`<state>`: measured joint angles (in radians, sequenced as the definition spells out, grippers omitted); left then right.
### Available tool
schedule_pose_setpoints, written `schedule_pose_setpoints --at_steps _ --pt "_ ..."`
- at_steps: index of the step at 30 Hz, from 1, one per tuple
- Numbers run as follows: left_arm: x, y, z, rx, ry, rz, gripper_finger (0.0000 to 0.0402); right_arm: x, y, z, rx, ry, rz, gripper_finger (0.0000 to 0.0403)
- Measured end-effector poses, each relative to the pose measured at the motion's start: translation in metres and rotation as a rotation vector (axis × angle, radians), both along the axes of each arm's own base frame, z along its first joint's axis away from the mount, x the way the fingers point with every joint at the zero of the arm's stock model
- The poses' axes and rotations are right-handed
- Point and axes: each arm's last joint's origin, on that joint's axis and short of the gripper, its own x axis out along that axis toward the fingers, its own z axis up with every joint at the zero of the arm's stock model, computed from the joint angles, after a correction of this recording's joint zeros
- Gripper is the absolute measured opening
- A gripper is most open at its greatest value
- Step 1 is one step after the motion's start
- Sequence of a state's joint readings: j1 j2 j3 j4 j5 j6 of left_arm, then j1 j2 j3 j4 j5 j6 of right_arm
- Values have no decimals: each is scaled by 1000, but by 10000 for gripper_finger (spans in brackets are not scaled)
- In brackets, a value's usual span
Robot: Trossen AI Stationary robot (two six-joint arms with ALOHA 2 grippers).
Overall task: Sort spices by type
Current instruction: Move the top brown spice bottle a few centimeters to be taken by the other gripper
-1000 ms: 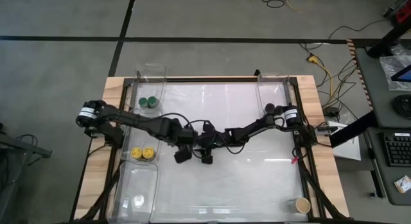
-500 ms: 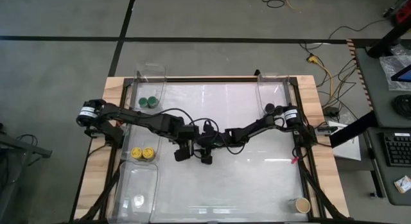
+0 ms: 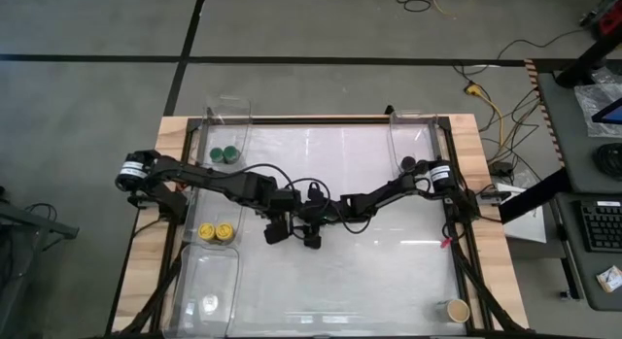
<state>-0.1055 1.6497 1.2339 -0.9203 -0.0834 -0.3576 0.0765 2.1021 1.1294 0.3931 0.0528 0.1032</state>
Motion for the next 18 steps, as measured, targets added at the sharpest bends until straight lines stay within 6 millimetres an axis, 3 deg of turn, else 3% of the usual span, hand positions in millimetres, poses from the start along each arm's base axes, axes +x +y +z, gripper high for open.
schedule_pose_setpoints --at_steps 8,12,15,18 --pt "0 -3 0 9 4 -44 262 0 0 0 1 0 0 187" --pt "-3 -16 3 14 13 -86 262 -1 2 5 6 -4 1 187" --pt "-9 -32 14 32 1 -215 261 -3 6 14 5 5 15 185" --pt "-18 -50 40 52 -73 -362 260 -7 9 24 -9 21 22 179"
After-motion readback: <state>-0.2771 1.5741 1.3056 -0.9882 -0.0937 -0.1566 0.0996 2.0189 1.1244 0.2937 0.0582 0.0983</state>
